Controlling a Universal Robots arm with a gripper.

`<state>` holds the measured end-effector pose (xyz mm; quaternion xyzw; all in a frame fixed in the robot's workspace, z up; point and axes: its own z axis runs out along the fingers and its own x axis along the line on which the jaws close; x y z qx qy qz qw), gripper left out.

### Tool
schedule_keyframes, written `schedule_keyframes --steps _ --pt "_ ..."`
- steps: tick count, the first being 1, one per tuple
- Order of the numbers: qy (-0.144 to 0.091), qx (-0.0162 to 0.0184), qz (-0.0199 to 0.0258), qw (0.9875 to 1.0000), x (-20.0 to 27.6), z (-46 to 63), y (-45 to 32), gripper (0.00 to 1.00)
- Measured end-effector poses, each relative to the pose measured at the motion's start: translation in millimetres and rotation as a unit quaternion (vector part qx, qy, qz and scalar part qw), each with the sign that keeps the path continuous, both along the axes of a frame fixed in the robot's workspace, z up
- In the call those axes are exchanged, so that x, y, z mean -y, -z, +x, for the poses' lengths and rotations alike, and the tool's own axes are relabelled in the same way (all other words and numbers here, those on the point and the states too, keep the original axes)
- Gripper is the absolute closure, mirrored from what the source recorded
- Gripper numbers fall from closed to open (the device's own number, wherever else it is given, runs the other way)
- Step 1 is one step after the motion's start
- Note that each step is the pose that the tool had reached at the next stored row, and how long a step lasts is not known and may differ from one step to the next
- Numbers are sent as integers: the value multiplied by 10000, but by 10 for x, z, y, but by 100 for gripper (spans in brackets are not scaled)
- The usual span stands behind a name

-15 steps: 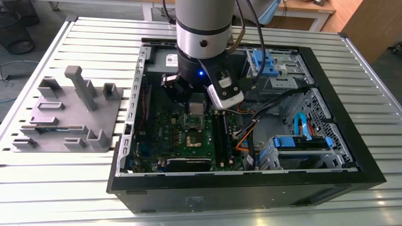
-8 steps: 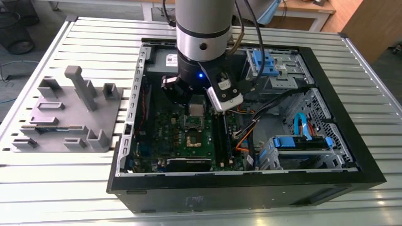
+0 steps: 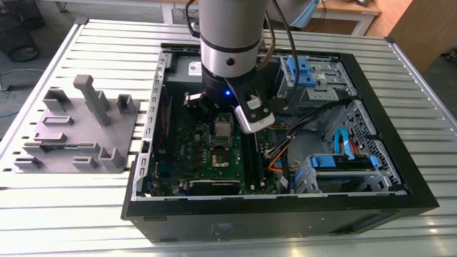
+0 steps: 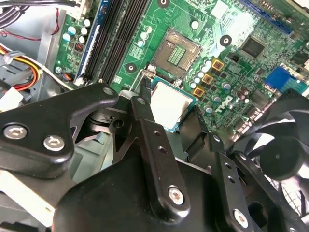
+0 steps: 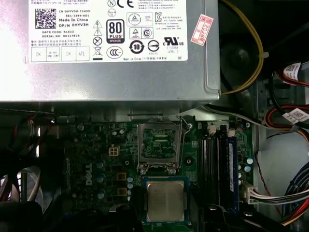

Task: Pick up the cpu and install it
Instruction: 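Place the cpu into insertion slot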

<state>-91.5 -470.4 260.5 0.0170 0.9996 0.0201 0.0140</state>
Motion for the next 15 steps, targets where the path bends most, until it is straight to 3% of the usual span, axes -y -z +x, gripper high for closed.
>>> schedule_keyframes --steps 15 --pt "1 0 0 10000 14 0 80 53"
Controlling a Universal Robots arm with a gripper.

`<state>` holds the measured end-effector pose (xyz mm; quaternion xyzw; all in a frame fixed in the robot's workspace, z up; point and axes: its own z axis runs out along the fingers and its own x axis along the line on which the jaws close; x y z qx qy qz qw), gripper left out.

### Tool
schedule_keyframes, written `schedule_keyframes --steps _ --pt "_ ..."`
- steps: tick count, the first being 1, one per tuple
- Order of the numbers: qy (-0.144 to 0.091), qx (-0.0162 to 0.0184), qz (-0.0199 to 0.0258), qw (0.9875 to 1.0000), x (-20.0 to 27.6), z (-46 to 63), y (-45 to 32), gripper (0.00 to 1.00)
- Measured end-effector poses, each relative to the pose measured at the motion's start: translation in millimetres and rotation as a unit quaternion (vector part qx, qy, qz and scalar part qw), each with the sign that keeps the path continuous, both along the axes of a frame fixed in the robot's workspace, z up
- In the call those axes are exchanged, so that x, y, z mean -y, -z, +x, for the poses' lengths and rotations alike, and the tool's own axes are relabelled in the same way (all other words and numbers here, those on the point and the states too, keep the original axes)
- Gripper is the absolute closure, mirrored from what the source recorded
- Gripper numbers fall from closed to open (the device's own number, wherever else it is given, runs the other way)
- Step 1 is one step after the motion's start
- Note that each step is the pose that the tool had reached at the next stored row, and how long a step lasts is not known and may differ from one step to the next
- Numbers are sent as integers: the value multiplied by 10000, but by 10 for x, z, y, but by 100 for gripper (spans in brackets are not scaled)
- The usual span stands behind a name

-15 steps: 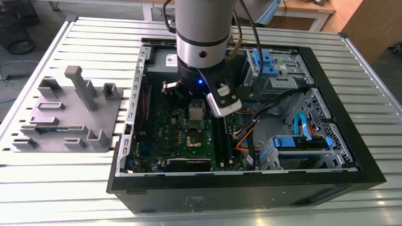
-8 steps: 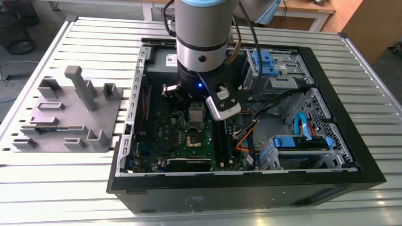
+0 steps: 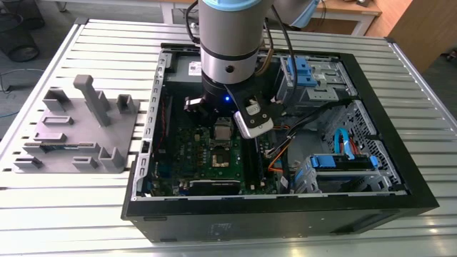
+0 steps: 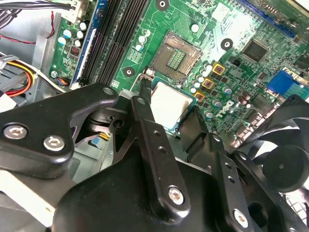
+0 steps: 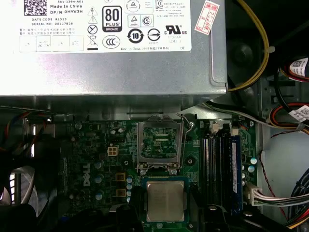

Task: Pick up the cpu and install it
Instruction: 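Place the cpu into insertion slot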

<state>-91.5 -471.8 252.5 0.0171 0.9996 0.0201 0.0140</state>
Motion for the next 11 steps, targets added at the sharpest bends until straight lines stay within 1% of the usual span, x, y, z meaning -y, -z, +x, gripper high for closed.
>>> schedule_keyframes --steps 3,6,11 --pt "0 0 0 10000 0 0 2 53" --pt "-1 1 -5 10000 0 1 22 53" --pt "0 1 -9 10000 0 0 87 53"
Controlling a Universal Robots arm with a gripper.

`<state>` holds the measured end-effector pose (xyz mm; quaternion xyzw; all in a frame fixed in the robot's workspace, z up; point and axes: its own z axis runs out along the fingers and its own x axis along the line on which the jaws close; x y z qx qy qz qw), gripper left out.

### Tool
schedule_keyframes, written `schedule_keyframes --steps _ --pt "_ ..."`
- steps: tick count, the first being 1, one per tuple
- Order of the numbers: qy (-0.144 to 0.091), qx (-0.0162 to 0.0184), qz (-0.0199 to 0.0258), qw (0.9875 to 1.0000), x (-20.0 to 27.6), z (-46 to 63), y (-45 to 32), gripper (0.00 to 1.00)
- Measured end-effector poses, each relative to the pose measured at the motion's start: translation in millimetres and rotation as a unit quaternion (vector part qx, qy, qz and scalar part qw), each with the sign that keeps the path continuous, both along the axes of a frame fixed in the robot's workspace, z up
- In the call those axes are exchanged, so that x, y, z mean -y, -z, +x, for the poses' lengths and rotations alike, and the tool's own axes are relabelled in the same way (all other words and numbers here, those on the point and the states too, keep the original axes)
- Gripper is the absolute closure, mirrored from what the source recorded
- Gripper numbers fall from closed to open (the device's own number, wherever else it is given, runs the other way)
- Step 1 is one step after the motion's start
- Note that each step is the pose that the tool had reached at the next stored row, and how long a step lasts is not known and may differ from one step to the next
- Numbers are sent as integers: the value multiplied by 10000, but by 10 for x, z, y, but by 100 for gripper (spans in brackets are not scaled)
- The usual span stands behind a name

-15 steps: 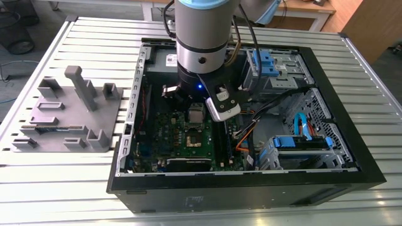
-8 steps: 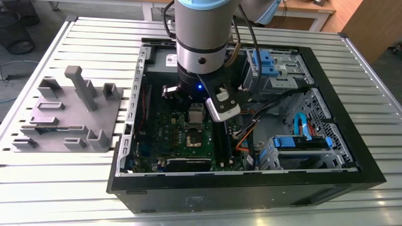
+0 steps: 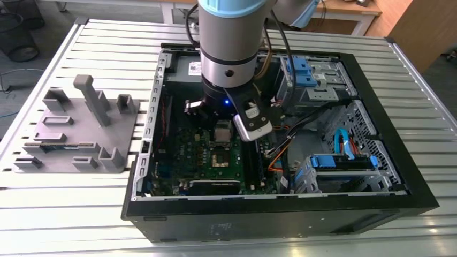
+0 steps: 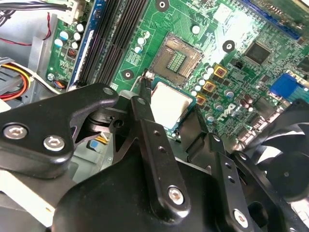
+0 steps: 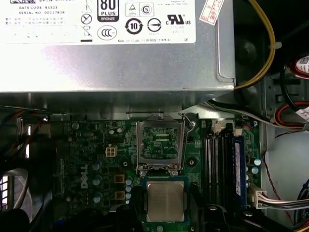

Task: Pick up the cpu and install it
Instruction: 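Place the cpu into insertion slot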

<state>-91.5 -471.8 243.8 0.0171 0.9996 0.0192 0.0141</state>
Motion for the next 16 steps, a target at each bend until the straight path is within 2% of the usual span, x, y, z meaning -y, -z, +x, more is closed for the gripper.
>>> schedule_keyframes --steps 3,16 --pt "0 0 -3 10000 1 0 35 53" --pt "0 0 -12 10000 35 0 102 53"
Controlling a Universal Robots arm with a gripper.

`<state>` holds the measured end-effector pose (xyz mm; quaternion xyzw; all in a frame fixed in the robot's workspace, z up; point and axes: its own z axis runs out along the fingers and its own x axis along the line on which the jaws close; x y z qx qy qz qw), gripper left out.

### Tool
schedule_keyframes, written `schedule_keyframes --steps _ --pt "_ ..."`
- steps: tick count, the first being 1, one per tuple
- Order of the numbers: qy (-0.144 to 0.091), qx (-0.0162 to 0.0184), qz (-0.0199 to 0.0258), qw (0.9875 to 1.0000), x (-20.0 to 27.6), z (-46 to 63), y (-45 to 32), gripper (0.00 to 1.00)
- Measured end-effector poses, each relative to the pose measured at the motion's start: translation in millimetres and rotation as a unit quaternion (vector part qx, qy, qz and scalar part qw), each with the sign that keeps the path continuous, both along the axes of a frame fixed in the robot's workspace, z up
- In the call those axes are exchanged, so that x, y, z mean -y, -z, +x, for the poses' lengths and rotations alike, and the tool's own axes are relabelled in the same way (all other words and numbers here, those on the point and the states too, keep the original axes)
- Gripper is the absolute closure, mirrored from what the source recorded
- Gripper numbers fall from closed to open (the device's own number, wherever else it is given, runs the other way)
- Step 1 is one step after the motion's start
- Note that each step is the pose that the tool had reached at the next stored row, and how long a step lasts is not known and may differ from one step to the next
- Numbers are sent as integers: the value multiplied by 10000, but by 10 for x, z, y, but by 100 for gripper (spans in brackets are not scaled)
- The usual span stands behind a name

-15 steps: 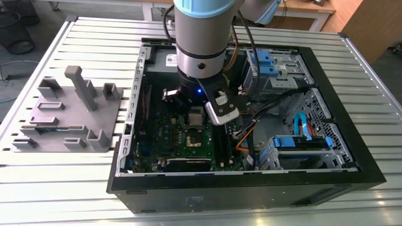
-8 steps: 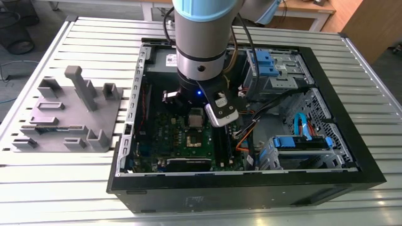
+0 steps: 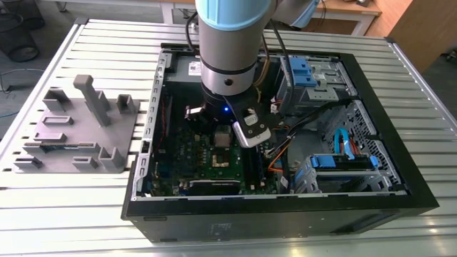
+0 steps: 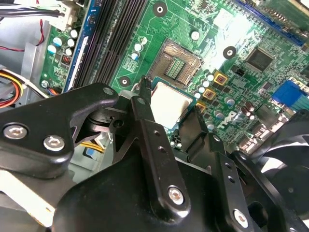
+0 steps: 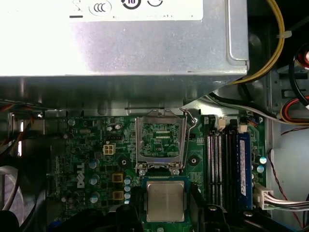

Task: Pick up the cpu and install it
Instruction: 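Place the cpu into insertion slot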

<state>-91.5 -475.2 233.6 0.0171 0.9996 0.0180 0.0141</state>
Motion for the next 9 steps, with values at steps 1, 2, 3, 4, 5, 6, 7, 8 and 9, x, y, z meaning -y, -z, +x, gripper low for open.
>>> schedule_keyframes --steps 1,2,3,4,5,6,7,8,9 --pt "0 -1 -1 10000 0 0 0 53" --pt "0 -1 -1 10000 0 0 0 53" --pt "0 0 0 10000 0 0 4 53" --pt "0 0 -1 10000 0 0 7 53" --pt "0 0 0 10000 0 0 7 53" --pt "0 0 0 10000 0 0 9 53" --pt "0 1 2 10000 -1 0 14 53" --pt "0 1 2 10000 -1 0 19 53" --pt "0 0 0 10000 0 0 24 53"
